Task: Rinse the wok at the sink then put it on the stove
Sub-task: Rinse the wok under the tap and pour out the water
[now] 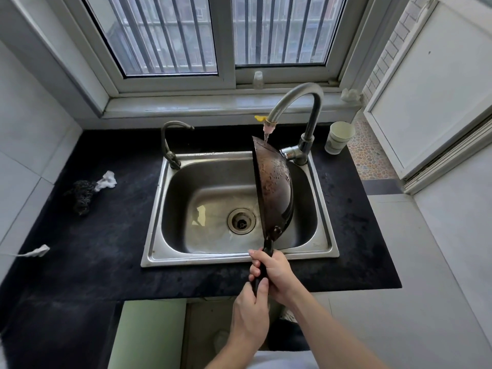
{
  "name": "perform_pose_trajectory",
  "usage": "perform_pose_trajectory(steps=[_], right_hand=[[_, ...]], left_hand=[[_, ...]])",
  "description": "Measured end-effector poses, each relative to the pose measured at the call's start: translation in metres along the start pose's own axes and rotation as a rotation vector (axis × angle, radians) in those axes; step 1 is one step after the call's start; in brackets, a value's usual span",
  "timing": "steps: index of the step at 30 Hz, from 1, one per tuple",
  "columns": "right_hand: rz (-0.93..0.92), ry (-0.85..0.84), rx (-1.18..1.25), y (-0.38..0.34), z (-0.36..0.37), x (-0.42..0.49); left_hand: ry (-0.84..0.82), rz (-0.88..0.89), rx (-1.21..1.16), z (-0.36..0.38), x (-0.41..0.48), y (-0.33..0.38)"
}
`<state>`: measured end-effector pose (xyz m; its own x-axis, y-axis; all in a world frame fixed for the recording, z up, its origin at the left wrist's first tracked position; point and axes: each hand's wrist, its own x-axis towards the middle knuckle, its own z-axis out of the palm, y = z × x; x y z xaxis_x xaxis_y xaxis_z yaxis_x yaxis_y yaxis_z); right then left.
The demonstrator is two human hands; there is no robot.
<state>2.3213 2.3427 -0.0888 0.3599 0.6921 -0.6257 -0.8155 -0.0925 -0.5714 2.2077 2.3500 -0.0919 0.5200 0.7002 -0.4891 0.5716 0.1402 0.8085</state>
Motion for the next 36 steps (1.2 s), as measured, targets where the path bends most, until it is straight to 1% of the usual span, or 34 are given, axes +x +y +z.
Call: perform_pose_trajectory(steps=[8,13,23,28,36], right_hand=[[0.029,-0.007,0.033,-0.002,-0.005,-0.002],[0.033,-0.012,0.015,-0.001,-0.009,-0.001],[0.002,0.008,-0.117,-0.001,0.0,0.0],[-0.024,-0.022,-0.153,-0.006,0.009,-0.002],[-0.084,-0.097,-0.257,-0.011,0.025,-0.002]], left_hand=[[0.026,0.005,0.034,0.005,0.0,0.003],[0.014,-0.016,0.001,0.006,0.001,0.003],[-0.039,-0.102,-0.157,0.0,0.0,0.0],[-0.03,-0.081,-0.198,-0.007,-0.005,0.01],[-0.044,-0.051,-0.343,-0.02,-0.014,0.025]])
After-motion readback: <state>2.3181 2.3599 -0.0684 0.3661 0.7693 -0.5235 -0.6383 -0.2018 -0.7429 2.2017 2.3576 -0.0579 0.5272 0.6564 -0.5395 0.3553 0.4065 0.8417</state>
